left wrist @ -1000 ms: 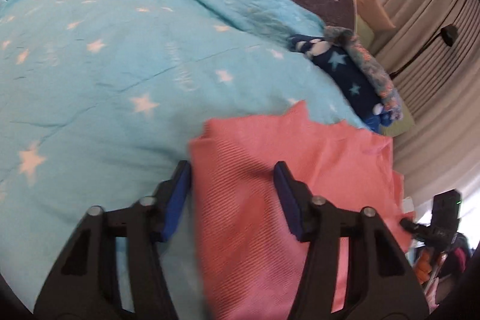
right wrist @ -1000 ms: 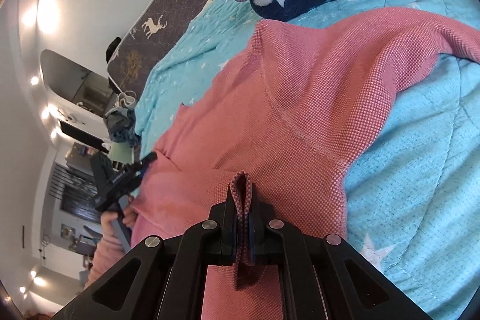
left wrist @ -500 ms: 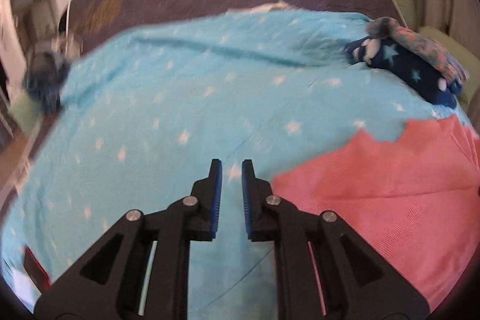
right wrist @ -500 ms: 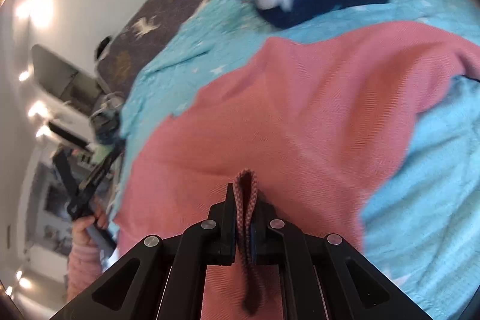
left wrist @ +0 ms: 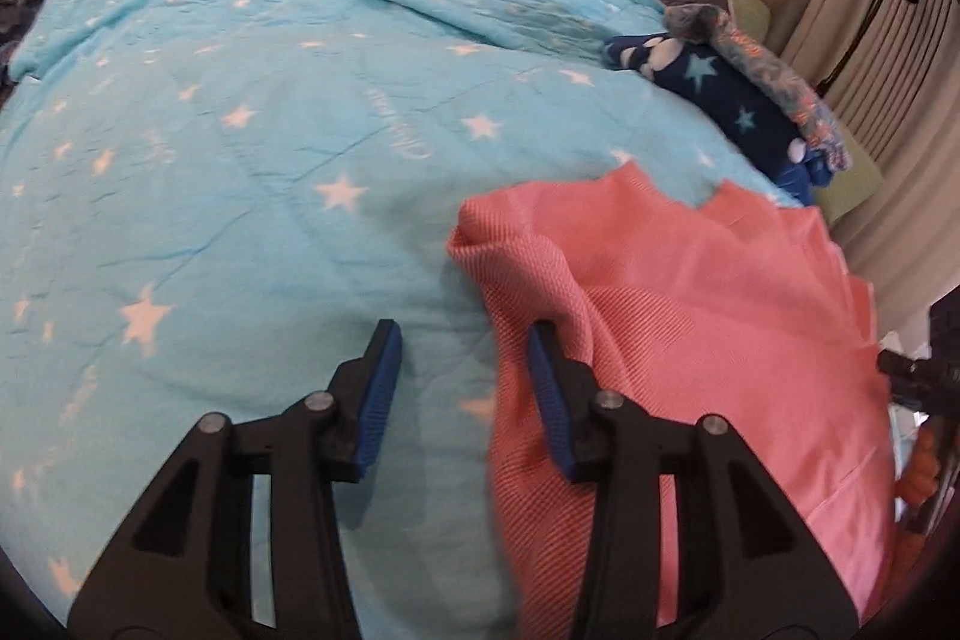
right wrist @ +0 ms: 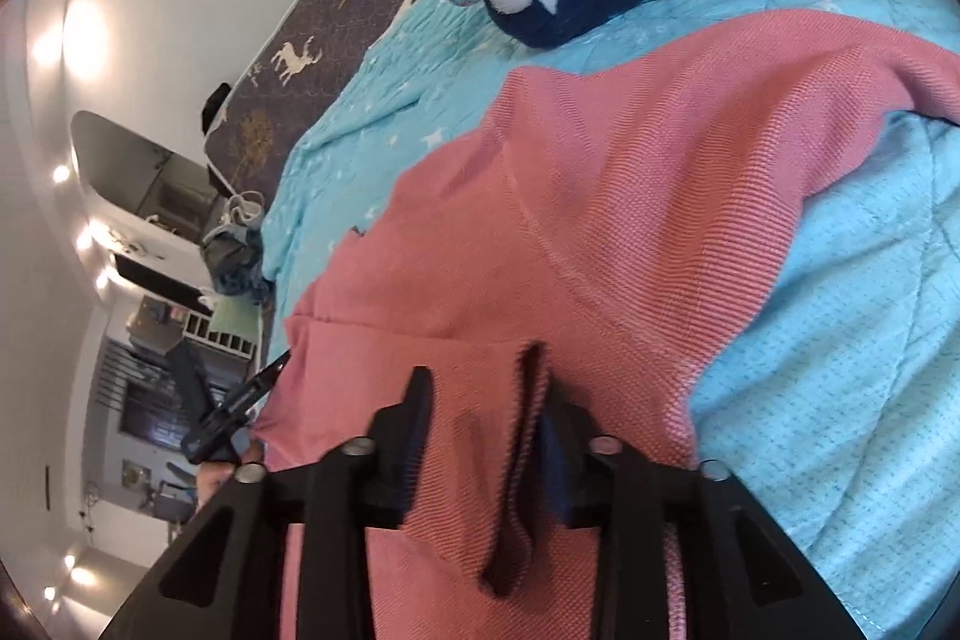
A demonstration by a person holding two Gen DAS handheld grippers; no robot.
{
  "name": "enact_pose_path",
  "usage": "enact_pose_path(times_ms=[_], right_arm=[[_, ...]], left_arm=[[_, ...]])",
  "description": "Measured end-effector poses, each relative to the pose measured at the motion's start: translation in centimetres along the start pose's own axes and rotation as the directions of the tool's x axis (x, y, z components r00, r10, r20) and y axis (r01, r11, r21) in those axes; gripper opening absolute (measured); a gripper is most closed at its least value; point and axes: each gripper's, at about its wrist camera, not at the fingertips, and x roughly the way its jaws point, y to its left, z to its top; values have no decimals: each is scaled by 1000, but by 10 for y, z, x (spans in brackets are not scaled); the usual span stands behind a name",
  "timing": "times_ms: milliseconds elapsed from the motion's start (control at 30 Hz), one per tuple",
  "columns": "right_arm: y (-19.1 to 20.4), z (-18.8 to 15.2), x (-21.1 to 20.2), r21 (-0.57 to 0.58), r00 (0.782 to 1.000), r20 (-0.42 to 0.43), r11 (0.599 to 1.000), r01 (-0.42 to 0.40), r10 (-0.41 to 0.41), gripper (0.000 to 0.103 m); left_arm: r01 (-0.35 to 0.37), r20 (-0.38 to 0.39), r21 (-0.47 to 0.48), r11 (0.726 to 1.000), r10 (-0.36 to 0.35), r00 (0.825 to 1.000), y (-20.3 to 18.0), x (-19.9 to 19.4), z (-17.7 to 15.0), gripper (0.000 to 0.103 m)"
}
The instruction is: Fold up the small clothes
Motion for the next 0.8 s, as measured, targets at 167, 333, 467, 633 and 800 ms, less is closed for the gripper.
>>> enact_pose_path(times_ms=[167, 333, 467, 633, 800], right_arm=[[11, 9, 21, -46, 999, -32, 999, 0, -2, 4], [45, 17, -17, -153, 990, 135, 988, -25, 46, 3], [38, 16, -45, -159, 979, 201, 984, 79, -46, 3], [-9, 4, -45, -20, 983, 148, 993, 114, -110, 3], [-32, -8, -49, 53, 981, 161, 993, 104, -111, 3]], left_arm=[[63, 55, 1, 998, -63, 996, -14, -6, 9, 3], [125, 151, 114, 986, -142, 978, -39, -45, 6, 3], [66, 147, 183, 981, -93, 985, -45, -53, 2, 21], [0, 83, 11, 1000, -1, 997, -7, -23, 2, 63], [82, 42, -81, 993, -79, 996, 1, -4, 6, 63]])
